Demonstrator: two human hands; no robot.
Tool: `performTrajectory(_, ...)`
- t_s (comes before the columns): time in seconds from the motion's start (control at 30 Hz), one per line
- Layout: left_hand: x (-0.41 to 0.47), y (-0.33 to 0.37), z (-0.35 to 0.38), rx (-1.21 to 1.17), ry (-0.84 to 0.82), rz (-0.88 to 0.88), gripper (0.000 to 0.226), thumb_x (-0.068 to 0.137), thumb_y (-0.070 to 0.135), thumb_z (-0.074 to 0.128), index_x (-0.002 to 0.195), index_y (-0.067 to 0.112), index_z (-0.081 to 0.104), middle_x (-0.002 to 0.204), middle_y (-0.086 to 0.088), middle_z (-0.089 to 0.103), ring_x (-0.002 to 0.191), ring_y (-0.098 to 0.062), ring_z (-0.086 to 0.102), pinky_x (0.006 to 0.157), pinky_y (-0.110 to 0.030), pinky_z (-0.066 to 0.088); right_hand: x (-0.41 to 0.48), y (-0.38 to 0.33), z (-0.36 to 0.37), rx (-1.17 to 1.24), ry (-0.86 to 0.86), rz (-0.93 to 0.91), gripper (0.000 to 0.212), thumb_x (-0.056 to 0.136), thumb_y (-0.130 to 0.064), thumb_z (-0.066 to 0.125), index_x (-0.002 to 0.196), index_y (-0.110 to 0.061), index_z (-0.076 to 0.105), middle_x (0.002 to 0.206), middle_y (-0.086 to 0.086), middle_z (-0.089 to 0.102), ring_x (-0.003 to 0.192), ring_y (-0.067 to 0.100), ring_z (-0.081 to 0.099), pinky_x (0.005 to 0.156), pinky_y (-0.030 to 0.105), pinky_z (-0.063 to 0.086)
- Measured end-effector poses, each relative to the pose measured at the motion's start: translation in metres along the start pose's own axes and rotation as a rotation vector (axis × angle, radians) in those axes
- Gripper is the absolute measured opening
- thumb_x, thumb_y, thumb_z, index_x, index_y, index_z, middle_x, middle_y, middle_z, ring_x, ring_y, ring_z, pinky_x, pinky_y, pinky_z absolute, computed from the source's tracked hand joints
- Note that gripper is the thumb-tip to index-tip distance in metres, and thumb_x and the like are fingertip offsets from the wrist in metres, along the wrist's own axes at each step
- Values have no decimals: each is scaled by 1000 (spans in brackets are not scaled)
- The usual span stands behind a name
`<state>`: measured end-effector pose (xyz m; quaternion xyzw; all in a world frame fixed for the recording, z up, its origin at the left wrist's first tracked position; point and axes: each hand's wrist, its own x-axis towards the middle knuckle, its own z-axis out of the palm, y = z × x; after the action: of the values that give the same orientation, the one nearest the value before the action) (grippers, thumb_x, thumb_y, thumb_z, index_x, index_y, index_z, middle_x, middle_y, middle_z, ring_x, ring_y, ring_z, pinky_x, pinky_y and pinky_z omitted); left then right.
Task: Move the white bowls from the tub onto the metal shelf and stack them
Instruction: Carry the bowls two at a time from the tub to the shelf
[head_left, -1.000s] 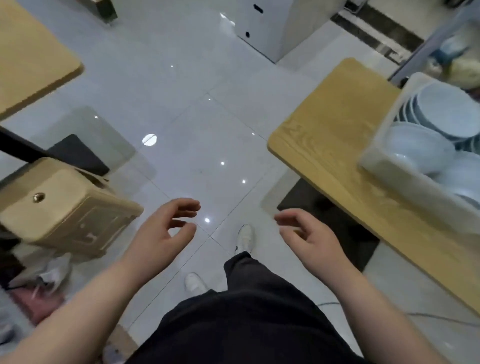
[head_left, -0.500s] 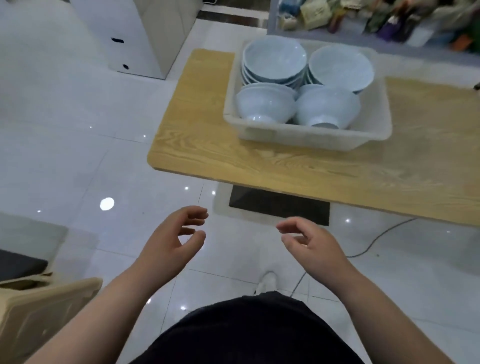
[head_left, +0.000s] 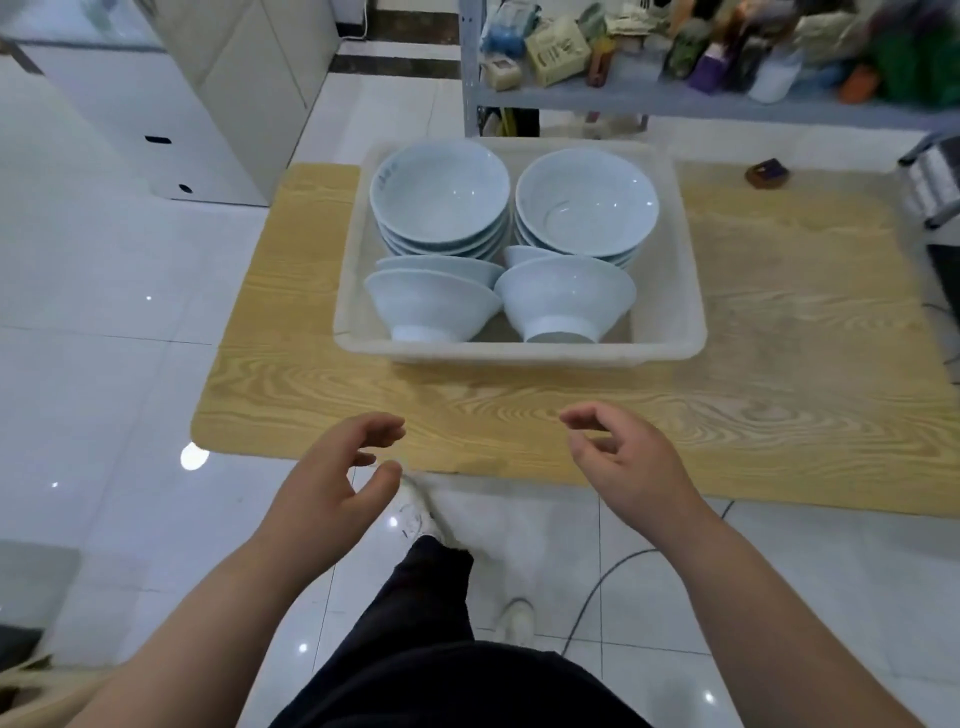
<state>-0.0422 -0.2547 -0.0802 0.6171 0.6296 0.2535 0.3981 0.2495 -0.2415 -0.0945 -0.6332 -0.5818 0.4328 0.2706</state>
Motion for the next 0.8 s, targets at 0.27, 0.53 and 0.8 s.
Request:
performTrajectory(0.27,164,25,-32,169,13,201,36,91,16,61,125,30,56,121,21,57,108,4,49,89,-18,38,111,-27,-24,-396,207,-140,23,92,-18,60,115,-20,63,110,-9,60,106,3,52,89,14,40)
performTrajectory(0.53,329,30,-25,668,-314,269,52,93,38,57,142,23,47,139,-2,52,126,-23,50,101,-37,42,261,-68,-44,-771,-32,175,45,94,-43,52,134,-22,54,136,2,55,124,22,50,97,36,43)
performTrajectory(0.8,375,25,5,1010,-503,299,25,88,29,62,112,24,63,102,2,63,88,-22,60,73,-34,53,320,-49,-44,-968,-364,232,41,88,-45,56,127,-31,58,122,-3,64,108,24,58,87,38,50)
